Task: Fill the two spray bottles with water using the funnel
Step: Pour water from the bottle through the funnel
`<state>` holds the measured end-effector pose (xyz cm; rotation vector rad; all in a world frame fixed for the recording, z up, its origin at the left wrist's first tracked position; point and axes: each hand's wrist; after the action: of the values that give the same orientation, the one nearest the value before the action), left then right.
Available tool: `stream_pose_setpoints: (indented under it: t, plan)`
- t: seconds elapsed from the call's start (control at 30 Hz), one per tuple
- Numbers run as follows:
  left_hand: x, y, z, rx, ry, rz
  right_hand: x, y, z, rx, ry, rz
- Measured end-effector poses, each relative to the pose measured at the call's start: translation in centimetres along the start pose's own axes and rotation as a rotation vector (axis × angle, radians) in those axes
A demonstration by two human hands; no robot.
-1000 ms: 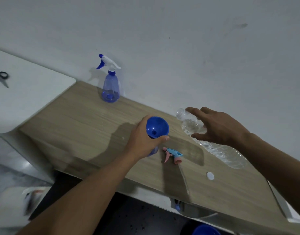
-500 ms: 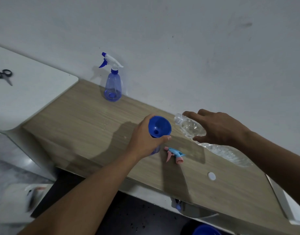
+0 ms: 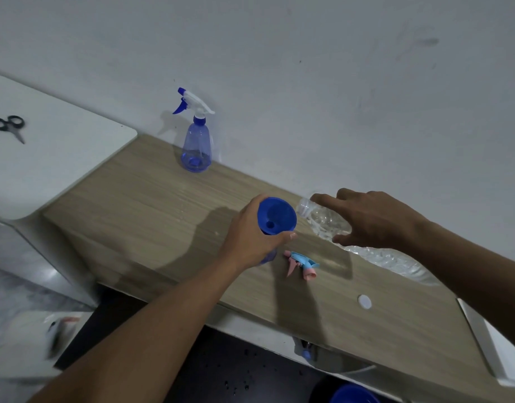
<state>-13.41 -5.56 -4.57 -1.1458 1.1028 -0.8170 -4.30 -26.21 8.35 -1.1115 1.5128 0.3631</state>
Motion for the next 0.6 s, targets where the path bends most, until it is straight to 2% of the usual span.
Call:
stream_pose_setpoints:
  t: [0.6]
  plan:
    - [0.09, 0.31, 0.16, 0.023, 0.021, -0.036, -0.22, 0.16, 0.1, -0.007, 0.001, -0.009]
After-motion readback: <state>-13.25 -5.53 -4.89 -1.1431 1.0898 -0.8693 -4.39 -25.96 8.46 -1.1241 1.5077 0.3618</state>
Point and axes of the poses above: each hand's wrist, its own z-axis towards the middle knuckle, its own x-axis out of the palm, y = z × x, and after that the axes turned 5 degrees about -x, right-handed
